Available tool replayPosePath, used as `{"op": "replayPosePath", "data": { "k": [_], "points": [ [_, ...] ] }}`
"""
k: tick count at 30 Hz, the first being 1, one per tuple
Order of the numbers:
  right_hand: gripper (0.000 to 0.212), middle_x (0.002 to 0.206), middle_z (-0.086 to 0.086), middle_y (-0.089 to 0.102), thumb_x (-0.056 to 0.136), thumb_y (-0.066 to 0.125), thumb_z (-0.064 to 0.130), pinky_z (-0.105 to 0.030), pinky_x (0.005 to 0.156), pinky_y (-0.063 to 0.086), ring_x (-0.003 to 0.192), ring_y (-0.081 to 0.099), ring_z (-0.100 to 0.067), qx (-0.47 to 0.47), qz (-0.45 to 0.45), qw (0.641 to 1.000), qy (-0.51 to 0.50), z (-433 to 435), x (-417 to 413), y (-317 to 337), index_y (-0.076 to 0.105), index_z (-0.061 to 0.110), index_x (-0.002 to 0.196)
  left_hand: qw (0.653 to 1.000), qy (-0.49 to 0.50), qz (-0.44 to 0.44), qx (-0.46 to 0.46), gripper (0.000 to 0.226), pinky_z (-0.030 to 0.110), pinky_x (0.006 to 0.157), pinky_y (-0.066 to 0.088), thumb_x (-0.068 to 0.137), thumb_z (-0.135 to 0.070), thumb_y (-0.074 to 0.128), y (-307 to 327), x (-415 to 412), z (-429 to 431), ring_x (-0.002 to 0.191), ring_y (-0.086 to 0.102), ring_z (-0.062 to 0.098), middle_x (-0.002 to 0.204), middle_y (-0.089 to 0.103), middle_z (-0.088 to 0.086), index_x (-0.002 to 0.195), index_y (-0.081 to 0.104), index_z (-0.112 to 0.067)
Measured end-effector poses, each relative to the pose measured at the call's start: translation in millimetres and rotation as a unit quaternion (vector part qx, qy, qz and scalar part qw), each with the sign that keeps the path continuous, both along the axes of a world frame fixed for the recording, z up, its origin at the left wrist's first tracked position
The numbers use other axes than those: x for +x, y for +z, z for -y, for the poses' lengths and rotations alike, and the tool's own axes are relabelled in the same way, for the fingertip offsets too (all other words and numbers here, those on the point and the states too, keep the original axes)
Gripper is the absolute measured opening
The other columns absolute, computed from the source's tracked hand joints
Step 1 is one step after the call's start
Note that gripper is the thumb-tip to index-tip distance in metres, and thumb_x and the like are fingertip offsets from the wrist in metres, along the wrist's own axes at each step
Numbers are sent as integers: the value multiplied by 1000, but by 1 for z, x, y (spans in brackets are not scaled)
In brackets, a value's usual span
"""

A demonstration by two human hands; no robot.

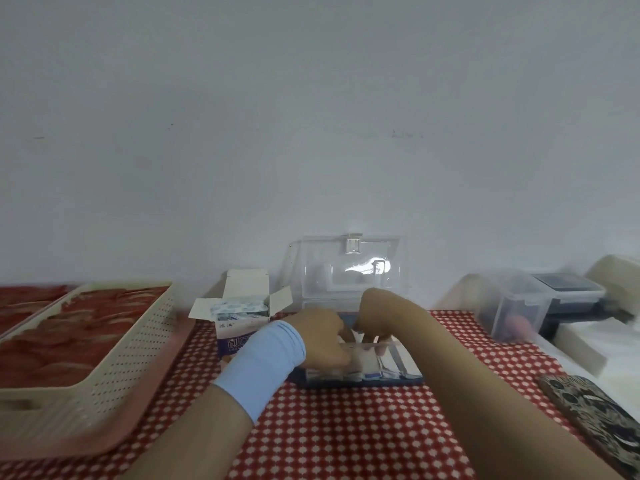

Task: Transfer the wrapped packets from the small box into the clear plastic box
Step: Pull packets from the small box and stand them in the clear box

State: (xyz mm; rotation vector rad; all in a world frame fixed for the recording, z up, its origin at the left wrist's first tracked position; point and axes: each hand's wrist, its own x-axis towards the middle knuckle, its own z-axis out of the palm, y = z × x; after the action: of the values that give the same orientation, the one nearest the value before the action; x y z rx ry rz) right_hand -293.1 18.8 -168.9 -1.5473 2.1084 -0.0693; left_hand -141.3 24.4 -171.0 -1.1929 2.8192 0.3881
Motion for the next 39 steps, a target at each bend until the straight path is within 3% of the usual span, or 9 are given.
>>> {"op": "replayPosePath", "data": {
  "k": [4,8,11,18,23,28,32,36,39],
  "points": [
    [16,78,-7,78,95,62,18,-38,79,62,55,72,-21,-100,3,995,-17,-2,-10,23,67,3,95,987,15,-161,1,27,34,103,45,92,-27,55,28,22,5,112,58,13,122,64,-6,113,71,-25],
    [20,77,-5,78,90,56,12,-41,82,61,64,75,-21,-215,9,977,-10,-8,-2,44,74,4,98,947,103,-298,-57,25,20,91,43,98,-20,52,45,58,23,102,58,2,112,64,-18,110,71,-32],
    [19,90,1,77,94,56,16,-36,80,60,75,71,-16,-284,39,957,35,-14,19,52,75,15,92,933,173,-304,-87,24,18,80,40,98,-18,52,38,86,41,94,59,3,107,65,-16,103,68,-35],
    [20,109,7,72,98,60,16,-24,91,51,94,61,-6,-321,76,932,150,-9,70,43,76,22,109,937,262,-216,-86,20,35,98,48,92,-27,62,16,137,56,102,58,8,108,60,-14,100,59,-44],
    [21,112,7,73,95,65,18,-29,94,53,98,64,-8,-322,42,929,178,9,102,35,76,24,112,948,233,-199,-85,26,16,88,33,94,-24,63,5,143,56,103,52,2,114,57,-15,119,65,-32],
    [25,112,11,72,93,68,30,-29,88,53,98,65,-12,-278,-71,933,218,28,128,26,73,31,117,941,234,-238,-65,27,18,91,39,97,-19,56,4,146,61,100,56,5,124,65,-9,120,68,-28],
    [20,93,8,73,94,62,42,-35,82,57,84,66,-15,-259,-137,926,237,42,142,17,77,33,103,931,238,-274,-34,23,25,103,45,95,-22,59,-2,155,69,105,62,5,119,69,-12,111,73,-32],
    [22,86,5,73,98,55,33,-35,78,57,78,67,-16,-275,-124,932,201,48,146,14,77,29,99,925,236,-297,-6,22,30,94,51,87,-48,64,-3,164,72,98,63,-2,105,70,-22,106,72,-40],
    [22,92,5,74,100,55,31,-37,80,57,83,67,-17,-321,-47,933,156,50,141,9,76,25,98,897,235,-373,-5,25,22,85,50,87,-38,70,-2,166,75,93,64,-1,99,68,-19,112,69,-37]
  ]
}}
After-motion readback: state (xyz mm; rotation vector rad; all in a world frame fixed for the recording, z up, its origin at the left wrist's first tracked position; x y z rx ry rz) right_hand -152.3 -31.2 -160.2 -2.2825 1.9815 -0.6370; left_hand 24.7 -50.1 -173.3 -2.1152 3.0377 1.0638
